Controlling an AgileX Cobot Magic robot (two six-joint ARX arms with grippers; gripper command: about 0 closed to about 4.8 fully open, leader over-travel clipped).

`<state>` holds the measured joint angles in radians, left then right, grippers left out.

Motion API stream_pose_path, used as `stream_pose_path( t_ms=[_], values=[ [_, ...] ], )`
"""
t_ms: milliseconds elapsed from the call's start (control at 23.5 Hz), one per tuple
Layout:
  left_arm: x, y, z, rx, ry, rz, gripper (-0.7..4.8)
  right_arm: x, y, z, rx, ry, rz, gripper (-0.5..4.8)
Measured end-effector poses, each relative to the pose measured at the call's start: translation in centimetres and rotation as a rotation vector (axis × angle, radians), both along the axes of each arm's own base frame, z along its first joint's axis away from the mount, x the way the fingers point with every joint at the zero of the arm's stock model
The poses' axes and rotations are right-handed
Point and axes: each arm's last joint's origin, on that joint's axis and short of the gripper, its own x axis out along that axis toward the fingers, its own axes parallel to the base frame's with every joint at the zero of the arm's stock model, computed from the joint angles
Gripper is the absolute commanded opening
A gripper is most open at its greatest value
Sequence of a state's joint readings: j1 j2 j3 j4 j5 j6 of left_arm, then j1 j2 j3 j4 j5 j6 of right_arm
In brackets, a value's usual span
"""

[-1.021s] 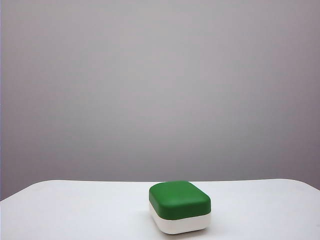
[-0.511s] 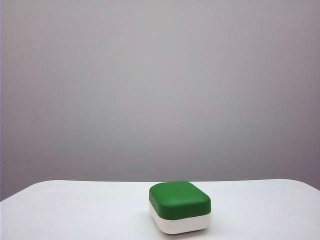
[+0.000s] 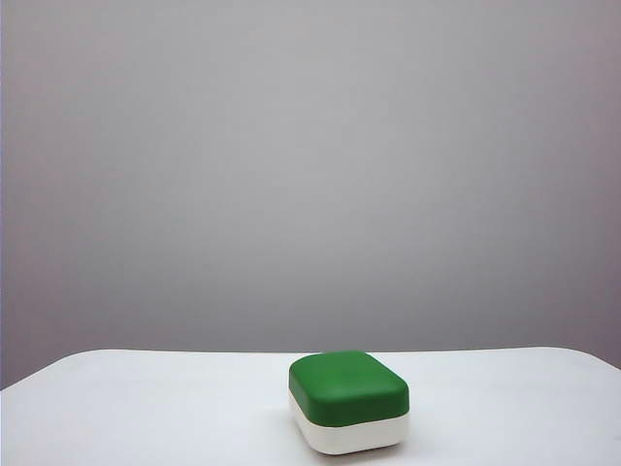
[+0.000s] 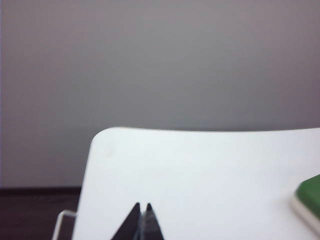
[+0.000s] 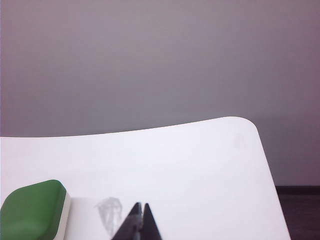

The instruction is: Pick up the foam mahjong on the table and turn it over.

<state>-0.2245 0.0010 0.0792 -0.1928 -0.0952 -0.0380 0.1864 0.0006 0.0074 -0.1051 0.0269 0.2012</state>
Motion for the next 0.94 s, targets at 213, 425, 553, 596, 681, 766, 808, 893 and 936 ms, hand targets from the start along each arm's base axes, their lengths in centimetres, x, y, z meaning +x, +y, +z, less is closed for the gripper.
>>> stream_pose_path(
  t_ms=[213, 425, 553, 596, 681, 766, 808, 893, 936],
  values=[
    [-0.1, 0.2, -0.8, 0.029, 0.077, 0.071, -0.05, -0.1, -0.3, -0.7, -0.025, 0.068, -0.086, 0.00],
    [-0.2, 0.3, -1.3, 0.043, 0.132, 0.071, -0.05, -0.1, -0.2, -0.7, -0.024, 0.074, -0.068, 0.00],
    [-0.2, 0.3, -1.3, 0.043, 0.134, 0.071, -0.05, -0.1, -0.2, -0.7, -0.023, 0.074, -0.061, 0.00],
    [-0.2, 0.3, -1.3, 0.043, 0.134, 0.071, -0.05, -0.1, -0.2, -0.7, -0.023, 0.074, -0.061, 0.00],
    [-0.2, 0.3, -1.3, 0.043, 0.134, 0.071, -0.05, -0.1, -0.2, -0.7, -0.023, 0.074, -0.061, 0.00],
    [-0.2, 0.3, -1.3, 0.043, 0.134, 0.071, -0.05, -0.1, -0.2, -0.7, -0.023, 0.074, -0.061, 0.00],
    [-0.2, 0.3, -1.3, 0.043, 0.134, 0.071, -0.05, -0.1, -0.2, -0.7, -0.023, 0.074, -0.061, -0.01],
    [-0.2, 0.3, -1.3, 0.043, 0.134, 0.071, -0.05, -0.1, -0.2, -0.7, -0.023, 0.074, -0.061, 0.00],
    [-0.2, 0.3, -1.3, 0.043, 0.134, 0.071, -0.05, -0.1, -0.2, -0.7, -0.023, 0.074, -0.061, 0.00]
  ],
)
